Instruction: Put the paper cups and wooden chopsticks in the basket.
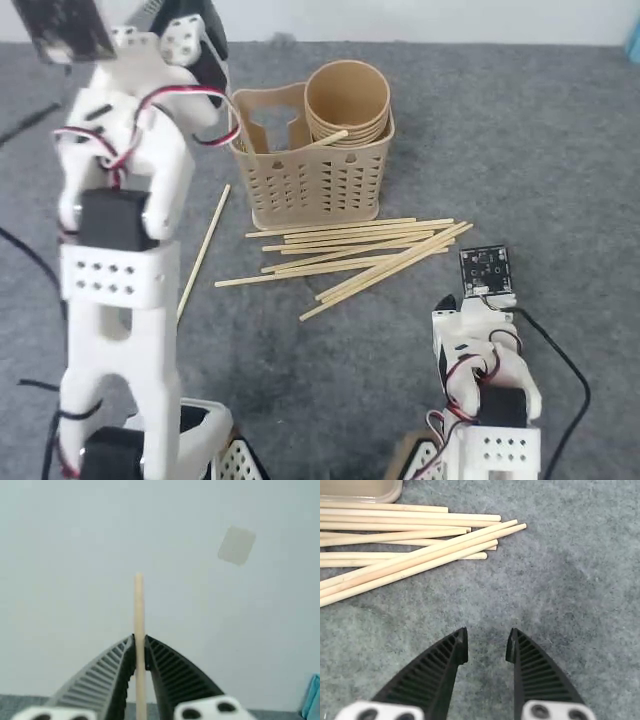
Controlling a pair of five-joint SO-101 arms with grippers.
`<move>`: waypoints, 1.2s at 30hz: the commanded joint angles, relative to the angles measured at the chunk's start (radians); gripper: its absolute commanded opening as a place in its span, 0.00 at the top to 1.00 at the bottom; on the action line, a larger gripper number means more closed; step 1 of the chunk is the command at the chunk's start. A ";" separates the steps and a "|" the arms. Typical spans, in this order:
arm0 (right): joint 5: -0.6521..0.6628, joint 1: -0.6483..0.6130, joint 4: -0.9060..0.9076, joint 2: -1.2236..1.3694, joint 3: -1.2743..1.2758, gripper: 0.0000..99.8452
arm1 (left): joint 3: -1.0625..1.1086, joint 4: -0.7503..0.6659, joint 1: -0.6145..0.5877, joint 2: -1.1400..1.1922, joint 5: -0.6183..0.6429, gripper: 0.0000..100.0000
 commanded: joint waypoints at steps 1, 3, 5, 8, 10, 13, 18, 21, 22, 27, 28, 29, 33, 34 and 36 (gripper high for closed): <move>0.014 -0.001 0.012 -0.016 0.018 0.86 | 0.090 -0.258 0.025 -0.040 0.008 0.99; 0.014 -0.001 0.012 -0.016 0.018 0.86 | 0.111 -0.301 0.037 -0.021 0.008 0.99; 0.014 -0.001 0.012 -0.016 0.018 0.86 | 0.116 -0.324 0.049 -0.002 0.008 0.99; 0.014 -0.001 0.012 -0.016 0.018 0.86 | 0.114 -0.376 0.064 0.041 0.008 0.99; 0.014 -0.001 0.012 -0.016 0.018 0.86 | 0.114 -0.408 0.069 0.074 0.008 0.99; 0.014 -0.001 0.012 -0.016 0.018 0.86 | 0.116 -0.417 0.066 0.115 0.008 0.99; 0.014 -0.001 0.010 -0.016 0.018 0.86 | 0.180 -0.413 0.066 0.141 0.008 0.99; 0.014 -0.001 0.010 -0.016 0.018 0.86 | 0.255 -0.419 0.089 0.141 0.008 0.99; 0.014 -0.001 0.010 -0.016 0.018 0.86 | 0.277 -0.419 0.097 0.141 0.008 0.99; 0.015 -0.001 0.007 -0.016 0.018 0.86 | 0.348 -0.402 0.110 0.124 0.005 0.94; 0.015 -0.001 0.007 -0.016 0.018 0.86 | 0.357 -0.384 0.109 0.106 0.005 0.90; 0.015 -0.001 0.007 -0.016 0.018 0.86 | 0.364 -0.359 0.109 0.087 0.005 0.85; 0.015 -0.001 0.005 -0.016 0.018 0.86 | 0.367 -0.198 0.109 -0.014 0.006 0.71; 0.015 -0.001 0.005 -0.016 0.018 0.86 | 0.367 -0.161 0.109 -0.044 0.006 0.71; 0.015 -0.001 0.005 -0.016 0.018 0.86 | 0.367 -0.095 0.107 -0.112 0.005 0.72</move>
